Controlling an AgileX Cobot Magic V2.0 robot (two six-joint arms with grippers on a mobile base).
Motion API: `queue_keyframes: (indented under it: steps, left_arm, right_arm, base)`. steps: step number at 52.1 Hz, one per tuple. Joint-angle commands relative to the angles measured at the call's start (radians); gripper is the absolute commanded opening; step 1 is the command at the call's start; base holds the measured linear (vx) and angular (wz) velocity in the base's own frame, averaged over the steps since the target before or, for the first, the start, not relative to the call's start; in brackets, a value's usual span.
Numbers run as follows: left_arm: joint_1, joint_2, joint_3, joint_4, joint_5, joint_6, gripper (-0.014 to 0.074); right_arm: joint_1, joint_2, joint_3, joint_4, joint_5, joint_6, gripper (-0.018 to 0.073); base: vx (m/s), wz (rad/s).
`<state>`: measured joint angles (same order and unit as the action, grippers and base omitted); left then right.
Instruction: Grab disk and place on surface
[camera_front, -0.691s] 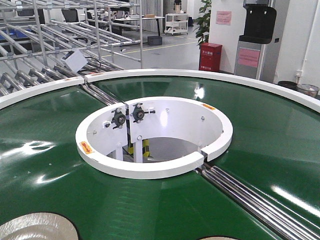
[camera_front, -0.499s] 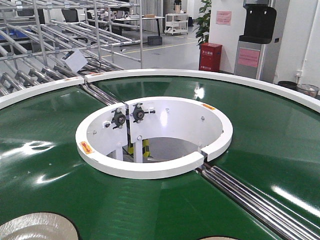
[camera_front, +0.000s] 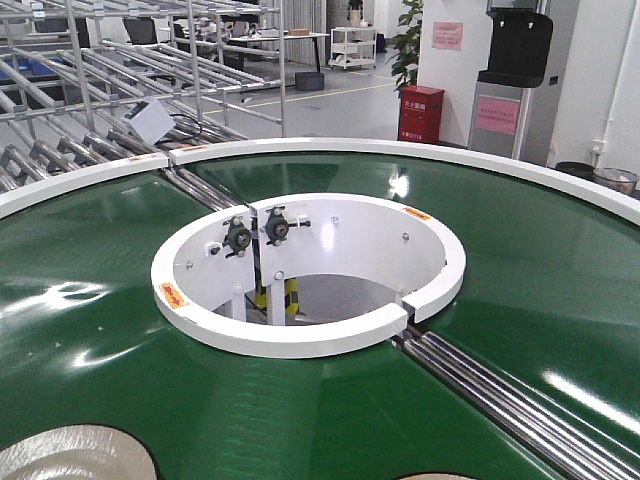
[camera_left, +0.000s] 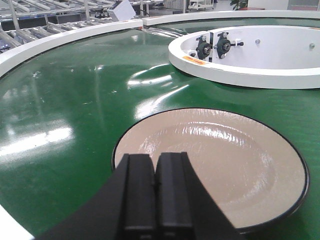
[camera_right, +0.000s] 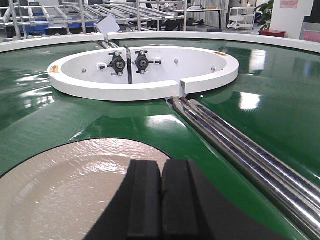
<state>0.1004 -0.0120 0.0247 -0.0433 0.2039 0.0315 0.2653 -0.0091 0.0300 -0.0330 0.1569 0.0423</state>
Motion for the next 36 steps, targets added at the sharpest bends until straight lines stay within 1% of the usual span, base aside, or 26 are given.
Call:
queue_keyframes:
  steps: [1, 6, 9, 14, 15, 17, 18, 20, 23, 26, 27, 28, 31, 36]
  left_arm:
    - [-0.008, -0.005, 0.029, 0.004, -0.120, 0.009, -0.0001]
    - [-0.008, -0.005, 0.029, 0.003, -0.169, 0.009, -0.0001]
    - [-0.008, -0.005, 0.029, 0.003, -0.169, 0.009, -0.0001]
    - [-0.008, -0.005, 0.029, 0.003, -0.169, 0.009, -0.0001]
    - [-0.008, -0.005, 0.014, -0.013, -0.169, 0.009, -0.0001]
    - [-0.008, -0.005, 0.014, -0.013, -0.169, 0.009, -0.0001]
    - [-0.008, -0.005, -0.011, -0.038, -0.169, 0.009, -0.0001]
    - [-0.008, -0.005, -0.011, -0.038, -0.169, 0.009, -0.0001]
    - [-0.008, -0.005, -0.011, -0.038, -0.169, 0.009, -0.0001]
    - [-0.008, -0.005, -0.011, -0.038, -0.169, 0.009, -0.0001]
    - [-0.008, -0.005, -0.210, 0.008, -0.405, -0.163, -0.0001]
    - [-0.008, -0.005, -0.238, 0.009, -0.405, -0.163, -0.0001]
    - [-0.008, -0.005, -0.238, 0.009, -0.405, -0.163, -0.0001]
    - [-0.008, -0.005, -0.238, 0.009, -0.405, -0.163, -0.0001]
  right_arm:
    - [-0.003, -0.011, 0.013, -0.018, -0.112, -0.016, -0.0008]
    - [-0.003, -0.011, 0.013, -0.016, -0.140, -0.016, -0.0008]
    - [-0.003, -0.011, 0.013, -0.015, -0.151, -0.015, -0.0008]
    - [-0.003, -0.011, 0.013, -0.012, -0.254, -0.008, -0.0008]
    - [-0.003, -0.011, 0.013, -0.012, -0.276, -0.009, -0.0008]
    - [-0.003, -0.011, 0.013, -0.011, -0.325, -0.009, -0.0008]
    - [-0.003, -0.011, 0.010, -0.011, -0.351, -0.009, -0.0008]
    - [-0.003, -0.011, 0.003, -0.011, -0.391, -0.009, -0.0008]
    - [-0.003, -0.011, -0.032, 0.000, -0.418, -0.009, -0.0008]
    - [-0.003, -0.010, -0.100, 0.027, -0.402, -0.009, -0.0008]
    - [-0.003, -0.008, -0.133, 0.043, -0.392, -0.009, -0.0008]
    - [-0.003, -0.003, -0.156, 0.060, -0.382, -0.010, -0.0008]
    - [-0.003, 0.036, -0.273, 0.097, -0.348, -0.019, -0.0008]
    - [-0.003, 0.153, -0.445, 0.088, -0.315, -0.082, -0.0008]
  base:
    - [0.00, 0.00]
    - [0.00, 0.00]
    - [0.00, 0.00]
    - [0.00, 0.00]
    - [0.00, 0.00]
    - [0.00, 0.00]
    - [0.00, 0.00]
    - [0.00, 0.00]
    - [0.00, 0.00]
    - [0.00, 0.00]
    - [0.00, 0.00]
    - [0.00, 0.00]
    - [0.00, 0.00]
    - [0.00, 0.00]
